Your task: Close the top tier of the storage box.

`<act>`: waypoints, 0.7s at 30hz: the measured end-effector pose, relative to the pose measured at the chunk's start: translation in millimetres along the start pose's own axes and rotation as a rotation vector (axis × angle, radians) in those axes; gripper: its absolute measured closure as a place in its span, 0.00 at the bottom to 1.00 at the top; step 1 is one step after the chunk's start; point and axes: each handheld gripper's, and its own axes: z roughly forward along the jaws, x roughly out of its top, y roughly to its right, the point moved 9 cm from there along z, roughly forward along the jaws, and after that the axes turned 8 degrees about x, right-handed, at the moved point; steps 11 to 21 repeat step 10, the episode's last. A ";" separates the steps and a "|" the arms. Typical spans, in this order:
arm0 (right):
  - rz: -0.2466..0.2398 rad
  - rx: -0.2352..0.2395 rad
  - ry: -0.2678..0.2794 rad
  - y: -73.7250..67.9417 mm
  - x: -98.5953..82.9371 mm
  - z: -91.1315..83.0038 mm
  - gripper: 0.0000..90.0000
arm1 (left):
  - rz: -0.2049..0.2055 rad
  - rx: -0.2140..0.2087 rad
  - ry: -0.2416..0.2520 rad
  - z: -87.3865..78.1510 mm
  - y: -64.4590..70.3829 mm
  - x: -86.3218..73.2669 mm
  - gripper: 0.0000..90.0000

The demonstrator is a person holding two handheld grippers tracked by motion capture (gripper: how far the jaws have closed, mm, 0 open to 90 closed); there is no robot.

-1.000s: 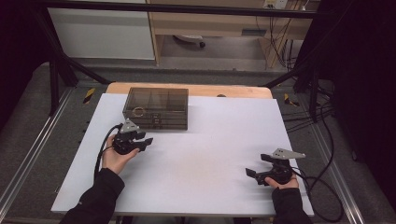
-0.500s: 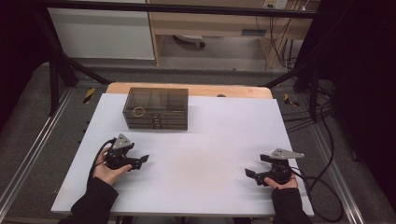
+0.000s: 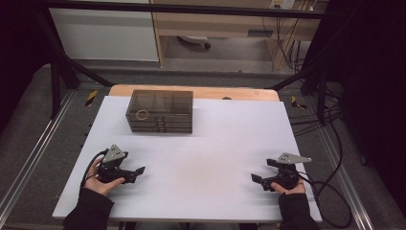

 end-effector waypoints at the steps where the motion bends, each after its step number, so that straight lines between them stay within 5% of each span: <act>1: 0.002 0.001 0.000 -0.2 0.1 -0.1 0.01 | -0.007 -0.002 0.000 -0.4 -1.2 -1.6 0.09; 21: -0.004 0.001 0.003 -0.1 0.5 -1.2 0.01 | 0.014 0.000 -0.017 -0.1 -2.2 -9.2 0.09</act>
